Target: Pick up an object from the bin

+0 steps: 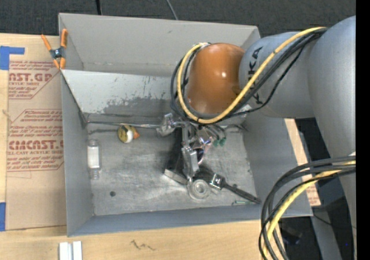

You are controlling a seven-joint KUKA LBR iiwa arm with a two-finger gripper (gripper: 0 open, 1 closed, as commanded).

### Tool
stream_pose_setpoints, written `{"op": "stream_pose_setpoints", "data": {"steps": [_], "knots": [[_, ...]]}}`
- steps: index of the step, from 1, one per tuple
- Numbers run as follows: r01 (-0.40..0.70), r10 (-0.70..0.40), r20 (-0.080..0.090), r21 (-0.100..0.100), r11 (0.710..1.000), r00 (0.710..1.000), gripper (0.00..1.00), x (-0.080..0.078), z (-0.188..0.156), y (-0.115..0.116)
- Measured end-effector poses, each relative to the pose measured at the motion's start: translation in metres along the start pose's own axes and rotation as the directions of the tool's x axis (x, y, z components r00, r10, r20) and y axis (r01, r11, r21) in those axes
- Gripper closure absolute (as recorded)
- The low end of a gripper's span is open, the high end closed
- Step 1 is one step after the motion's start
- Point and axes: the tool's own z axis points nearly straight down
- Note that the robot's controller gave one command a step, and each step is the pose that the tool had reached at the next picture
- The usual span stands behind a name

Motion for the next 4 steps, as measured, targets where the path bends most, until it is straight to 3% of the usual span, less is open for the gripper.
{"op": "stream_pose_setpoints", "data": {"steps": [1,4], "knots": [[0.227,-0.227,0.007,-0.001,0.974,0.974,1.0,0.004,0.025,-0.025],[0.228,-0.228,-0.005,-0.006,0.974,0.974,1.0,0.008,0.011,-0.024]]}}
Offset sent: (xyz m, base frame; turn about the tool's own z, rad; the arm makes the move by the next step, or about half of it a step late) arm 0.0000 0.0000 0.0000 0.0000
